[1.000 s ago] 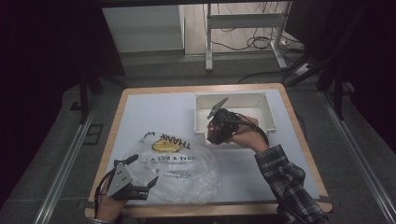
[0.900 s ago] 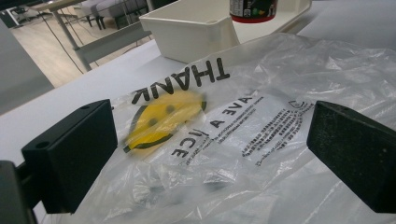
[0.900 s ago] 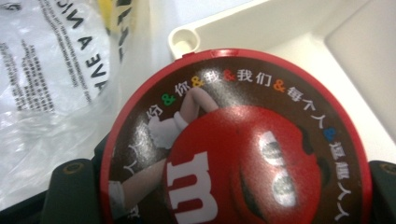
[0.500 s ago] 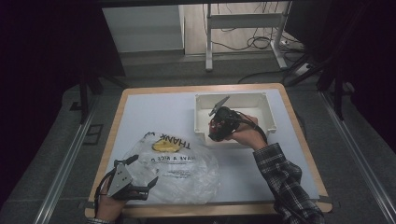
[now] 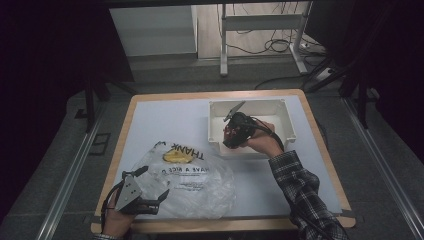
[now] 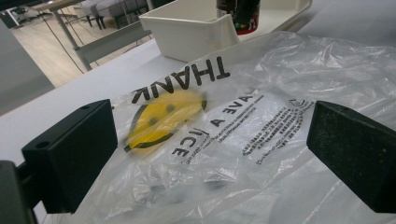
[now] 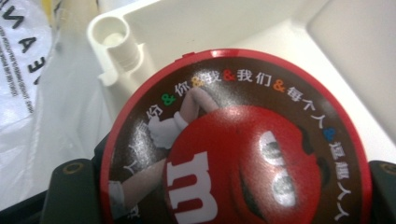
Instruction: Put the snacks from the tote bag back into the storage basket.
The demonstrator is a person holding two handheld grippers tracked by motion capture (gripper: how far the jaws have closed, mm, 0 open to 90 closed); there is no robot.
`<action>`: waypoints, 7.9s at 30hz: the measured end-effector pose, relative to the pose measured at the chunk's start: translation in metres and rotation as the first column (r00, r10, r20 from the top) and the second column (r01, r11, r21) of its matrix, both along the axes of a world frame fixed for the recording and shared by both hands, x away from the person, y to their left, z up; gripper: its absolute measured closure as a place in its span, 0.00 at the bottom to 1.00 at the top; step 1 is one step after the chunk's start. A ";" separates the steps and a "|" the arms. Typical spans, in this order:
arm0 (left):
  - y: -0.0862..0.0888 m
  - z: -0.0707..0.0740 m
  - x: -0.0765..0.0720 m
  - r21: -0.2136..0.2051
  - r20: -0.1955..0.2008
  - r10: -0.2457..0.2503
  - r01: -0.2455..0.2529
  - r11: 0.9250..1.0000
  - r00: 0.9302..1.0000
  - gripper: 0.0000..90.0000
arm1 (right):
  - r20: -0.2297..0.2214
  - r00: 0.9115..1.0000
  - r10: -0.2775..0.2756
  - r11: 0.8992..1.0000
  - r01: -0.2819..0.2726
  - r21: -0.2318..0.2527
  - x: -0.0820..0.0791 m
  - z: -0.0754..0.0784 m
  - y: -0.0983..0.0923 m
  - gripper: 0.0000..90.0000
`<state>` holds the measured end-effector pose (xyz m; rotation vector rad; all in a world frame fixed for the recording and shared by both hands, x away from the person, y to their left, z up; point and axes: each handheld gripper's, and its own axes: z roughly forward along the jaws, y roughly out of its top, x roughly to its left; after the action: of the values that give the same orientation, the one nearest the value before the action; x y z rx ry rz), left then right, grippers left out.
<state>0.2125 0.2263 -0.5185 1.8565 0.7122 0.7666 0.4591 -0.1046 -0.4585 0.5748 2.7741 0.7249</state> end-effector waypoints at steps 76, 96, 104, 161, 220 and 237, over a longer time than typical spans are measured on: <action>0.003 0.002 -0.001 -0.036 0.018 0.009 -0.008 0.999 1.000 0.02 | -0.049 0.992 0.114 0.991 -0.117 -0.061 0.057 -0.034 0.044 0.28; 0.003 0.002 -0.001 -0.033 0.017 0.008 -0.008 0.999 1.000 0.02 | -0.037 0.988 0.149 0.988 -0.150 -0.020 0.059 -0.040 0.041 0.19; 0.003 0.002 -0.001 -0.029 0.017 0.008 -0.008 1.000 1.000 0.02 | -0.007 0.987 0.159 0.987 -0.160 -0.012 0.055 -0.036 0.041 0.14; 0.002 0.002 -0.002 -0.026 0.018 0.014 -0.013 1.000 1.000 0.02 | 0.144 0.985 0.092 0.979 -0.116 0.165 0.015 0.004 0.007 0.08; 0.003 0.004 0.002 -0.077 0.018 0.006 -0.005 0.997 1.000 0.01 | 0.091 0.995 0.037 0.934 -0.067 0.350 -0.032 0.001 -0.032 0.08; 0.003 0.004 0.002 -0.074 0.011 0.009 -0.008 0.997 1.000 0.01 | 0.117 0.993 0.030 0.928 -0.071 0.366 -0.054 -0.001 -0.048 0.08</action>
<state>0.2149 0.2293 -0.5148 1.7824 0.7321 0.7460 0.4048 -0.1526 -0.4591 0.5105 2.5705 1.2672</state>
